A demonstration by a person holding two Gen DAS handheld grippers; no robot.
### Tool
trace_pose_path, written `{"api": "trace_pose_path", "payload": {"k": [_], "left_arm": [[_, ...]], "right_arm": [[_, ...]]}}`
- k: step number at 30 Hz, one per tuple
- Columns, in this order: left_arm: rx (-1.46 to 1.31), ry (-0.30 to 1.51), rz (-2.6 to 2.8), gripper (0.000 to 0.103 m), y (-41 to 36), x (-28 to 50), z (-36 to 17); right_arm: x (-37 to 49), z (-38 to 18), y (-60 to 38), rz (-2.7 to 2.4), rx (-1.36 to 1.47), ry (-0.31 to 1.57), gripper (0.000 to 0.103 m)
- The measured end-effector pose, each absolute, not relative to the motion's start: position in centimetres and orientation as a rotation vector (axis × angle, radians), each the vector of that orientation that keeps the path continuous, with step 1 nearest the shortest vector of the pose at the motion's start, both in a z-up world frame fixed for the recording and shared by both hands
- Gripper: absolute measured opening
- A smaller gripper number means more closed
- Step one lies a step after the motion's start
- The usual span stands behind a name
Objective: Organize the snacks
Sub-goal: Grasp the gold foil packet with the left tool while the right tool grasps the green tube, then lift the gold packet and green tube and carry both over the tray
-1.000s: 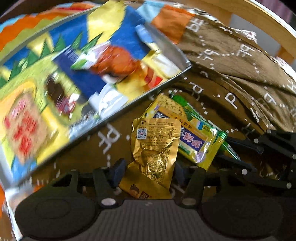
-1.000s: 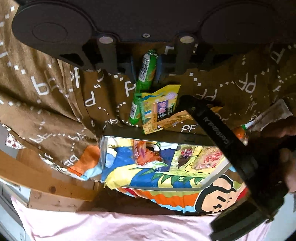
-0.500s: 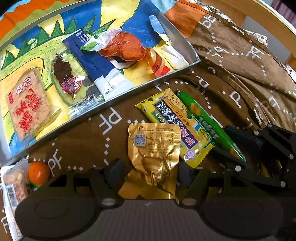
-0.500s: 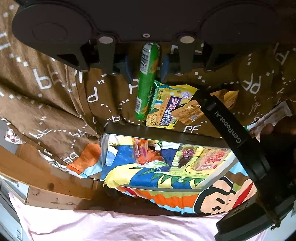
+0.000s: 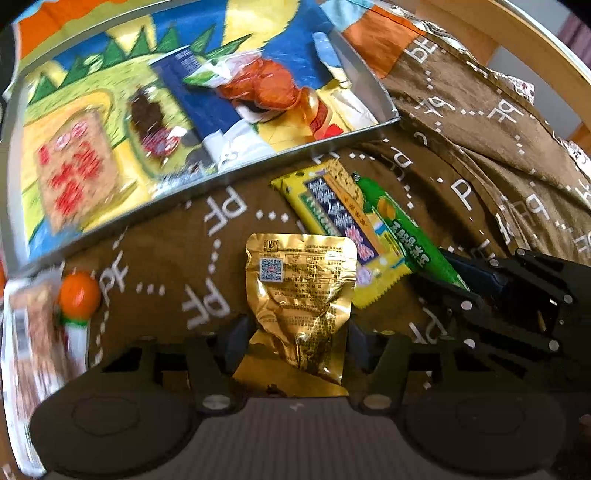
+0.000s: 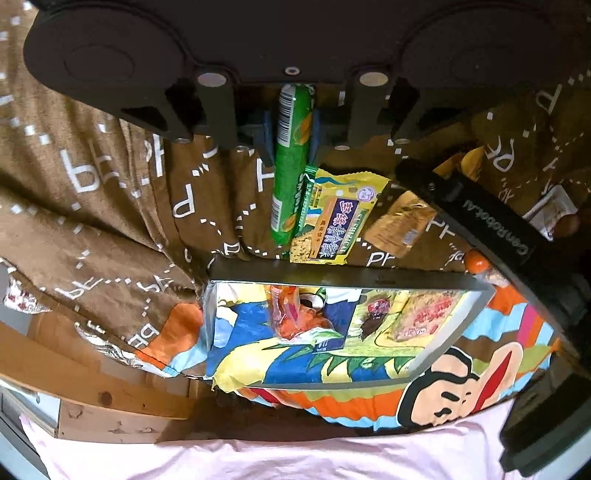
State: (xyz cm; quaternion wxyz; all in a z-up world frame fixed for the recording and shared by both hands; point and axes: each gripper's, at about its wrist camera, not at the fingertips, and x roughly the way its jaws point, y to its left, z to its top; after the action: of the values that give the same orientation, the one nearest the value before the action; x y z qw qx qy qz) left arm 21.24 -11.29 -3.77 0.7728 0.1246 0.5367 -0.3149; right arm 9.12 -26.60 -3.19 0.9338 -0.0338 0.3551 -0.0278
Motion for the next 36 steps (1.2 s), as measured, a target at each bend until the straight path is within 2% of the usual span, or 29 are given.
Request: {"api": "trace_pose_path", "payload": {"k": [7, 8, 10, 15, 25, 36], "left_arm": [[0.195, 1.165, -0.631, 0.059, -10.5, 20.1, -3.9], [0.187, 1.162, -0.624, 0.059, -10.5, 20.1, -3.9], [0.161, 1.161, -0.612, 0.059, -10.3, 20.0, -3.8], [0.110, 1.167, -0.600, 0.057, -9.6, 19.1, -3.9], [0.052, 1.121, -0.593, 0.056, -7.7, 15.4, -2.1], [0.050, 1.037, -0.579, 0.056, -5.4, 12.3, 0.2]], "right_arm": [[9.5, -4.2, -26.9, -0.043, -0.094, 0.701, 0.028], [9.4, -4.2, -26.8, -0.042, -0.098, 0.698, 0.028], [9.2, -4.0, -26.6, -0.045, -0.106, 0.695, 0.021], [7.8, -4.2, -24.4, -0.083, -0.312, 0.652, 0.019], [2.9, -3.7, -21.8, -0.137, -0.561, 0.591, 0.019], [0.0, -0.7, -19.1, -0.106, -0.578, 0.466, 0.019]]}}
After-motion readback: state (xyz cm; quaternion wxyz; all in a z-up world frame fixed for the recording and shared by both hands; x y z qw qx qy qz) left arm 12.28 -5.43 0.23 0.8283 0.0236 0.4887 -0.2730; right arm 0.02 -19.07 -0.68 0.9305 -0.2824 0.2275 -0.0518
